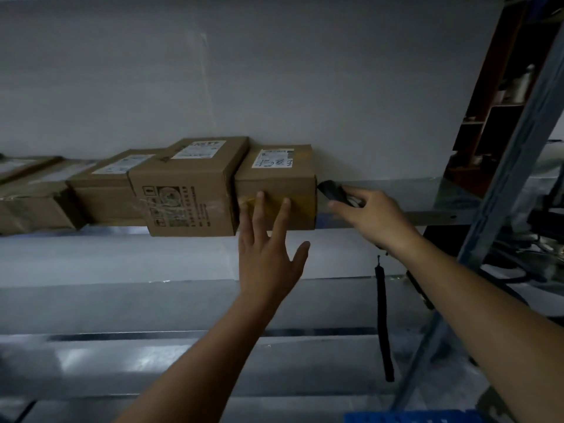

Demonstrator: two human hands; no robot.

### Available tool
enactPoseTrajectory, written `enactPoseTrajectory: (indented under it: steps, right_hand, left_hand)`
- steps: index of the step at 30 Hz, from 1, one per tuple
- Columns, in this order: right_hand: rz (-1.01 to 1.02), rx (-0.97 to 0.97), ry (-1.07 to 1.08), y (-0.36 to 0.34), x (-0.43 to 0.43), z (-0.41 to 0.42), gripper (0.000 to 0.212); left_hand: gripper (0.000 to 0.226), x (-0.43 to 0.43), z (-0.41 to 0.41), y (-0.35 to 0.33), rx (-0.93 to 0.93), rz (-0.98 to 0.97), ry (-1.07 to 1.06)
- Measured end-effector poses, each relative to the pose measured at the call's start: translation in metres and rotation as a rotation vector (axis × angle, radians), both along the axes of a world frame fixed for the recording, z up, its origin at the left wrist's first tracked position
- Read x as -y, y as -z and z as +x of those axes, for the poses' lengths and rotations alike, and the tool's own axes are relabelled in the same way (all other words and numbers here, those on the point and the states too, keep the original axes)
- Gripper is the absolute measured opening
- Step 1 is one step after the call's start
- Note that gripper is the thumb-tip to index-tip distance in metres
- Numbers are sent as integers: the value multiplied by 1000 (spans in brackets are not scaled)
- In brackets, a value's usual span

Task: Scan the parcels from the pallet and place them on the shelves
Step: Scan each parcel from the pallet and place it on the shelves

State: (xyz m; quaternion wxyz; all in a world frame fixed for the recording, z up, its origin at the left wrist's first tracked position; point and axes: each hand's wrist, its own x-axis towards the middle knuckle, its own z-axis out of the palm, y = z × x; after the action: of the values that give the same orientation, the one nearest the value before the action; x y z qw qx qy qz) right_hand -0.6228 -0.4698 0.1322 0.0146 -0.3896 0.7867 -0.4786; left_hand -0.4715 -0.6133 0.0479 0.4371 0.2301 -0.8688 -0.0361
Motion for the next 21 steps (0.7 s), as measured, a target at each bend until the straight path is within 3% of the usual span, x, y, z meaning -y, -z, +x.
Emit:
enactPoseTrajectory:
  steps: [4,8,10,12,15,17,21]
  right_hand:
    - [19,14,-31,6,-9,4,55]
    - [10,119,-58,28,-48,21,43]
    - [42,164,-4,48,-76,28,38]
    - [84,214,90,72,-109,39,47]
    - [184,300,291,114,-167,64,71]
    - [241,331,335,133,-195,87,68]
    - [313,491,587,166,-268,161,69]
  left_hand:
    - [88,5,1,-7,92,84,49]
    - [84,-6,8,4,38,219,195]
    - [78,-22,11,22,3,276,297]
    - [71,-49,13,51,35,362,426]
    - [64,-100,19,115,224,520,624]
    - [63,-127,30,148,356,619,722]
    - [72,-191,54,217,686,733,1117]
